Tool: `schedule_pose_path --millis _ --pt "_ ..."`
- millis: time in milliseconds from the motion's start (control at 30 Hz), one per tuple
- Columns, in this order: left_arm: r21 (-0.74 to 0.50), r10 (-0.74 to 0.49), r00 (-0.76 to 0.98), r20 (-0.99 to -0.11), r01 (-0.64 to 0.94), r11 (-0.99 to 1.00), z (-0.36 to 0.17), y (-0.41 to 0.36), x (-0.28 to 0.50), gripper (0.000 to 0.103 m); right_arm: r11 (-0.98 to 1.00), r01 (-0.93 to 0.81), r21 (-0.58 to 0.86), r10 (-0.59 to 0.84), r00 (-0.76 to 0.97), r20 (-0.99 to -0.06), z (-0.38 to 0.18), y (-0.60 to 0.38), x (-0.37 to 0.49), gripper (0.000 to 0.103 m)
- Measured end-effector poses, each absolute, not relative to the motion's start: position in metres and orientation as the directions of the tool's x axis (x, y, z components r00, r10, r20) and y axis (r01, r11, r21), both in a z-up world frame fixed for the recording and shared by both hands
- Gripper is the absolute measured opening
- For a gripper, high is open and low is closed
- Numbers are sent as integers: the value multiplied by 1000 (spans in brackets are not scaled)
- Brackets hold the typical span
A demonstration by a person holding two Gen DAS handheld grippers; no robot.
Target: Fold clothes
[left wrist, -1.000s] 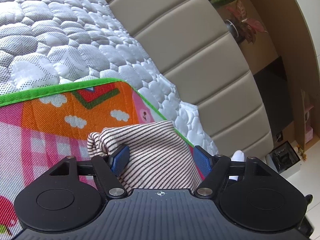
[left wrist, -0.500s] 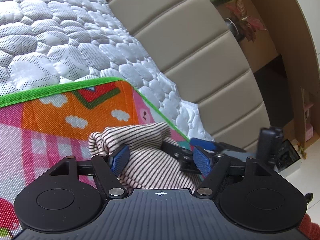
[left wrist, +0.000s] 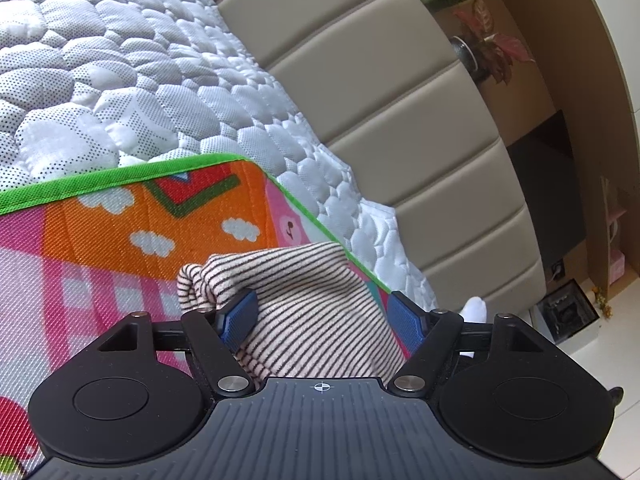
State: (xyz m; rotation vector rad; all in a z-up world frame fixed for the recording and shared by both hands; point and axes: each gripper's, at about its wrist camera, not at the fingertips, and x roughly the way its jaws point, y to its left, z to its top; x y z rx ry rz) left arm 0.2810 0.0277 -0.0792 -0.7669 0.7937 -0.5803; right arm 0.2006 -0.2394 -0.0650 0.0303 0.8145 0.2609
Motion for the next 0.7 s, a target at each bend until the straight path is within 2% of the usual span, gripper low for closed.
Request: schedule_pose_path --millis 167,400,467,500,533,700 --pt "-757 -693 580 -428 190 625 -76 23 279 79 952 -148 268 299 640 -708 -76 -251 203 103" --pt "-680 -619 616 -487 178 712 -61 15 265 80 966 -177 188 258 674 -692 -73 -244 193 103" --pt "-639 -556 650 -518 138 756 -50 14 252 82 969 -184 165 247 683 -687 -72 -241 191 103" --pt "-614 -512 666 -542 103 783 -44 12 244 92 970 -188 154 241 688 -684 -71 -240 189 103" --pt "-592 -475 674 -566 69 803 -38 10 237 95 971 -191 142 236 693 -681 -71 -239 188 103" --pt "-588 -465 632 -621 17 809 -40 -13 207 96 975 -207 83 209 716 -666 -68 -234 181 103"
